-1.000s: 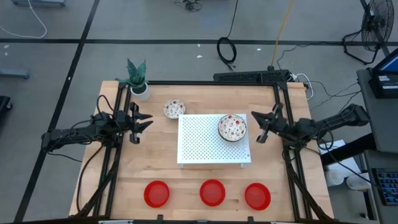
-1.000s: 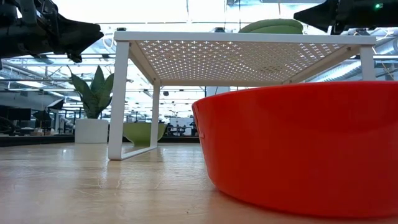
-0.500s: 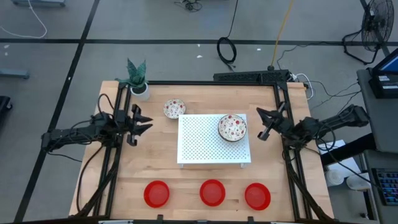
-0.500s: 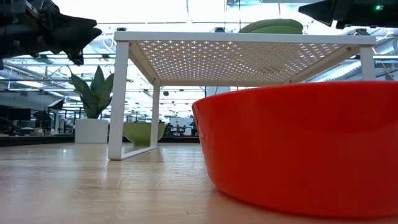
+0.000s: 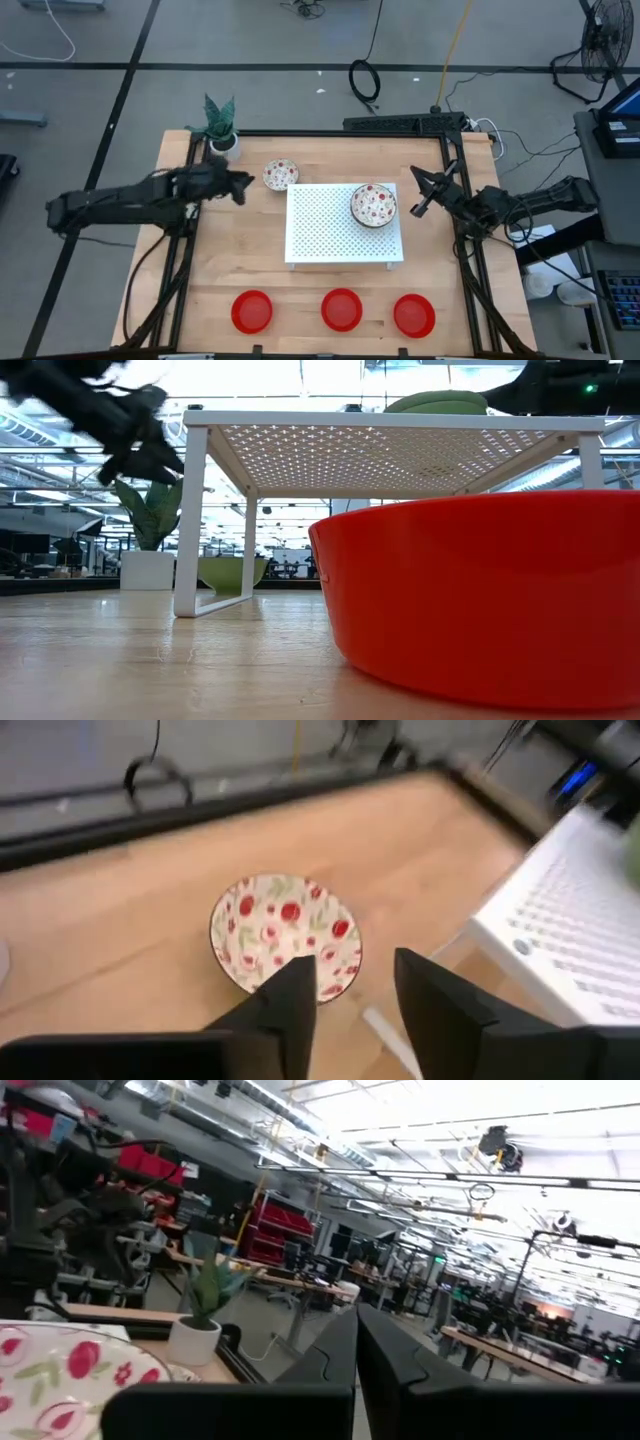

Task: Pick & Place Mini bowls
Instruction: Stack the white patterned bowl on top of the stacked white patterned bowls on the shelf

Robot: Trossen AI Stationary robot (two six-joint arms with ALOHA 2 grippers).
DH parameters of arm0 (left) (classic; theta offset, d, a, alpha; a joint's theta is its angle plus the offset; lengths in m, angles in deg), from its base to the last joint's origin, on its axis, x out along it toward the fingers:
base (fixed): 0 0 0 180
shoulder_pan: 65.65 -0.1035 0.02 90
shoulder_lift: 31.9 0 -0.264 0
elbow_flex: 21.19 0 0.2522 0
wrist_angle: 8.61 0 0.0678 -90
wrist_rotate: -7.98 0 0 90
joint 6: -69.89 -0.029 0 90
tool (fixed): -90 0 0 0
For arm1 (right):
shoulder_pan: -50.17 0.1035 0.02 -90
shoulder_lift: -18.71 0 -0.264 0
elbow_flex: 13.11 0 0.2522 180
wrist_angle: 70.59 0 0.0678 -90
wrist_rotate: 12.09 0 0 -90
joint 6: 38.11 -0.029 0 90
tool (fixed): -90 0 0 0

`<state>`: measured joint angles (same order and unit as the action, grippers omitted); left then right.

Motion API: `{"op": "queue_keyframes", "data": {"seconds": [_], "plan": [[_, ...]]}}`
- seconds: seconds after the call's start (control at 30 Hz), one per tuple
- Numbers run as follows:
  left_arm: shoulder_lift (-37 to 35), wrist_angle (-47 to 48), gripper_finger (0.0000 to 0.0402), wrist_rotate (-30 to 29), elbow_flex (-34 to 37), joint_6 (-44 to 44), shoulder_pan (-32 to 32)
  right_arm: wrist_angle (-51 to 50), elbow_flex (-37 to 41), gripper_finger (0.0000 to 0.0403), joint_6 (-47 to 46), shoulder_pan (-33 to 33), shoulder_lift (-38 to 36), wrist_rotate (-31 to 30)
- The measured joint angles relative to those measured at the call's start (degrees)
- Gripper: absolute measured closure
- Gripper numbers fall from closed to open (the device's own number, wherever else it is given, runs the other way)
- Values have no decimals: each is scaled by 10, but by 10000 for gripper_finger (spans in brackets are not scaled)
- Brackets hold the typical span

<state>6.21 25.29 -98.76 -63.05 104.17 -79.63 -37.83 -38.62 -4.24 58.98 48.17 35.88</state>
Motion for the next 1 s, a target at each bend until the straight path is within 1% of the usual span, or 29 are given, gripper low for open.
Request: {"op": "queue_keyframes", "data": {"seconds": [0.13,0.2,0.3,0.4,0.5,0.67,0.83,1.0], "plan": [[158,64,199,37,-87,-15,-41,0,0,403,-18,-19,2,0],[218,93,167,55,-125,1,-68,1,0,403,-32,-25,5,0],[286,127,131,101,-157,4,-106,13,0,403,-32,-32,5,1],[330,125,113,128,-167,6,-132,22,0,403,-32,-33,5,1],[358,128,112,131,-167,13,-152,20,0,403,-32,-33,5,1],[391,111,131,124,-167,27,-173,9,0,403,-32,-33,8,1],[427,89,150,121,-167,34,-175,-1,0,403,-36,-33,8,1],[467,78,158,97,-167,35,-176,-1,0,403,-49,-33,8,1]]}}
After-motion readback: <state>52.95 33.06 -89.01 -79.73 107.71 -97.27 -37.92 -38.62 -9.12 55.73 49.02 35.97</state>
